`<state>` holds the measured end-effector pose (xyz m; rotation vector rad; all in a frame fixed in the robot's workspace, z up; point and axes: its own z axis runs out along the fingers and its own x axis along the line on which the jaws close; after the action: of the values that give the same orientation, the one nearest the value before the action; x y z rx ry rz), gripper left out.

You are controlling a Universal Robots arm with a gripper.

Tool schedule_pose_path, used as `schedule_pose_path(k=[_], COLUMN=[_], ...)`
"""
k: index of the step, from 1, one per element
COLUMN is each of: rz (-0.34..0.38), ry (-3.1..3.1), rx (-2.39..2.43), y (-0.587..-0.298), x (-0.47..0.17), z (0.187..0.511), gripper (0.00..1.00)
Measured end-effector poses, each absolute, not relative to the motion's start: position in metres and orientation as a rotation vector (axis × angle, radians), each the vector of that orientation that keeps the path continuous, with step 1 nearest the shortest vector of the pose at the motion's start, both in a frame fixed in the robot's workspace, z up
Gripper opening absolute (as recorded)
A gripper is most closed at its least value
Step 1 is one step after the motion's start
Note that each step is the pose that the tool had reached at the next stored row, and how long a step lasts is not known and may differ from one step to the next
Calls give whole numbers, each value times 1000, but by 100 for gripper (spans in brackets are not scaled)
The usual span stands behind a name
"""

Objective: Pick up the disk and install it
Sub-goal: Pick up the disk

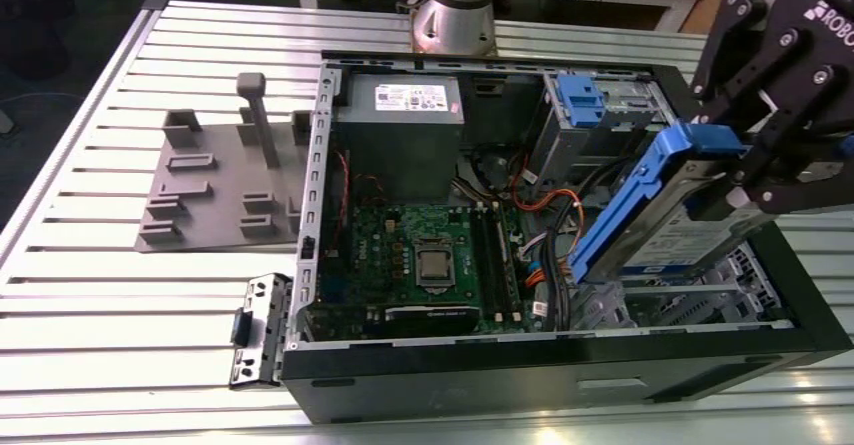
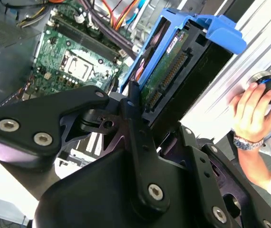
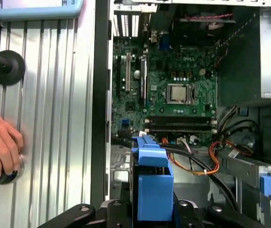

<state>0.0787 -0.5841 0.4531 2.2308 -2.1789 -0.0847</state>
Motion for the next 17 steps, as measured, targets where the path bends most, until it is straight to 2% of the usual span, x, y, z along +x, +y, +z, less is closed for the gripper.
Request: schedule_pose_path(k=[11,17], rz=[-91,-146], ry=[-2177,-2198], rx=[2229,2253], y=[-586,-587], x=[112,119], z=[452,451], gripper=[36,36])
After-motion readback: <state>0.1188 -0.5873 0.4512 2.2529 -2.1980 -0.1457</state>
